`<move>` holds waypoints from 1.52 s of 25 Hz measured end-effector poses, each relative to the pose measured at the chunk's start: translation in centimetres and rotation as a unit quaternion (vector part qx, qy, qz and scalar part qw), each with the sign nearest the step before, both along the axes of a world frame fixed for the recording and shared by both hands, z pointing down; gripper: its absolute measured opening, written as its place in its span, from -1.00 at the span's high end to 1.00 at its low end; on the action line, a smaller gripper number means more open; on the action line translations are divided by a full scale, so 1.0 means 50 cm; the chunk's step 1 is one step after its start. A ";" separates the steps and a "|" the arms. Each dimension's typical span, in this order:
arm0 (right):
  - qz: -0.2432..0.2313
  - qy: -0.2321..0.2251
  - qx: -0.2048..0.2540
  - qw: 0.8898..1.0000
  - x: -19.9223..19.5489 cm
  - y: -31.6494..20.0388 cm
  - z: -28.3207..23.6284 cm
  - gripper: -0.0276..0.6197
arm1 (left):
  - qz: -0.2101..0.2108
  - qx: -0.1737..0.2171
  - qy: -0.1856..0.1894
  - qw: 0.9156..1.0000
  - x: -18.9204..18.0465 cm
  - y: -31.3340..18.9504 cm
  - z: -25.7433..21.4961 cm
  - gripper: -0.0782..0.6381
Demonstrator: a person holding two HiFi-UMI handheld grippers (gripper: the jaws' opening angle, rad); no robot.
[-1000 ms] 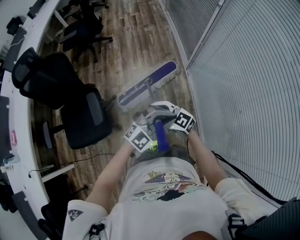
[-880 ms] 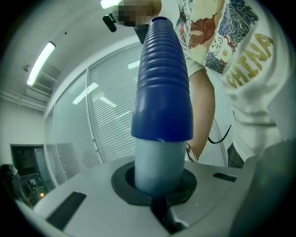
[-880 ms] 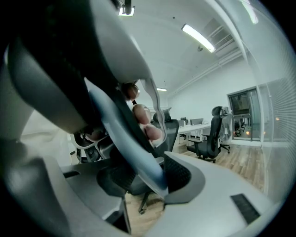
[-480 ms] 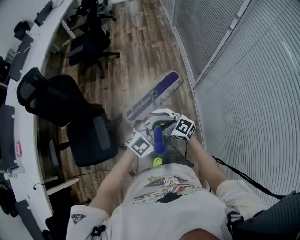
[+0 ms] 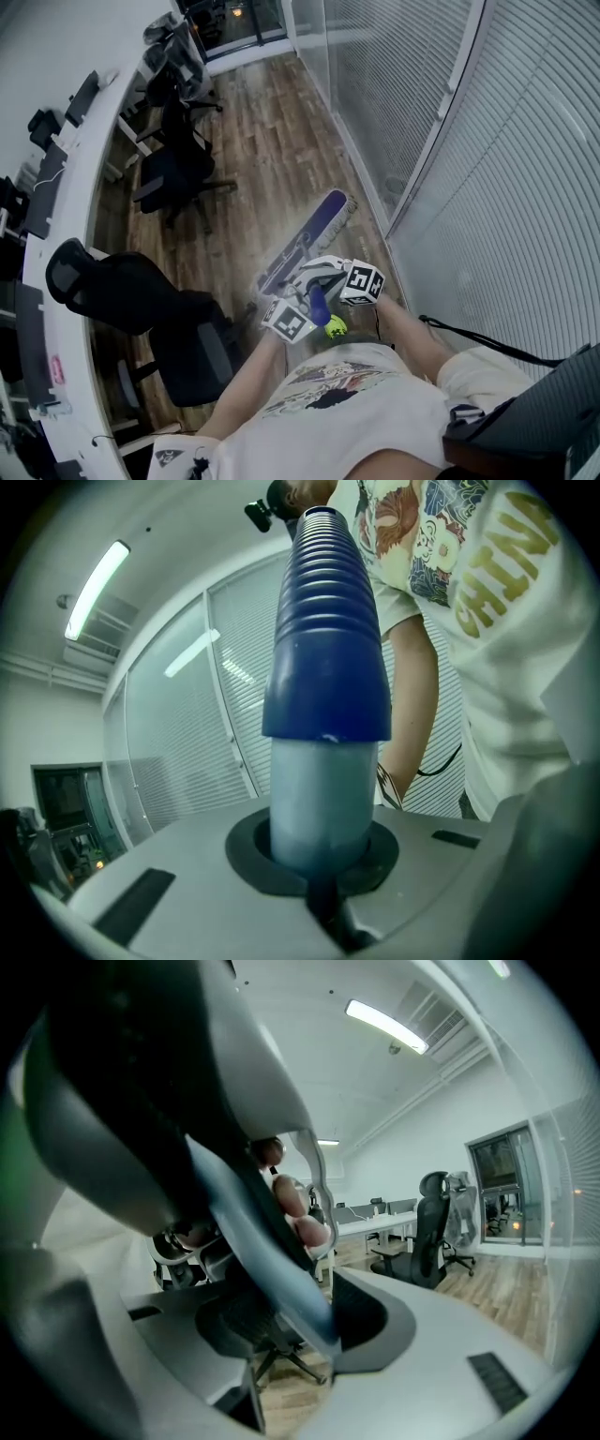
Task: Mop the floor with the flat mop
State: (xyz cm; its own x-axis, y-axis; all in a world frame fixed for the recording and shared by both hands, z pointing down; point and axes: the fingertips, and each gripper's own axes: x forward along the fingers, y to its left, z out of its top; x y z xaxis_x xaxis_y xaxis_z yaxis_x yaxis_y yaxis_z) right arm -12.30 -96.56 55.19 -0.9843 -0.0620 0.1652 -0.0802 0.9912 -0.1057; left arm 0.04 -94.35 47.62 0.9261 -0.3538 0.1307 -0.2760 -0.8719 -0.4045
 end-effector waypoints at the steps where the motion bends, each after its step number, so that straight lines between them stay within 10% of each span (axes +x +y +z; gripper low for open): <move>1: -0.002 0.003 0.001 1.000 0.004 -0.027 0.001 0.41 | 0.002 0.001 -0.004 1.000 0.005 -0.027 0.003 0.80; 10: -0.016 0.006 0.004 1.000 0.043 -0.163 0.010 0.40 | -0.007 0.010 -0.026 1.000 0.048 -0.169 0.024 0.79; 38: 0.009 -0.004 0.011 1.000 0.009 -0.194 0.005 0.37 | -0.002 0.018 -0.035 0.999 0.010 -0.188 0.027 0.79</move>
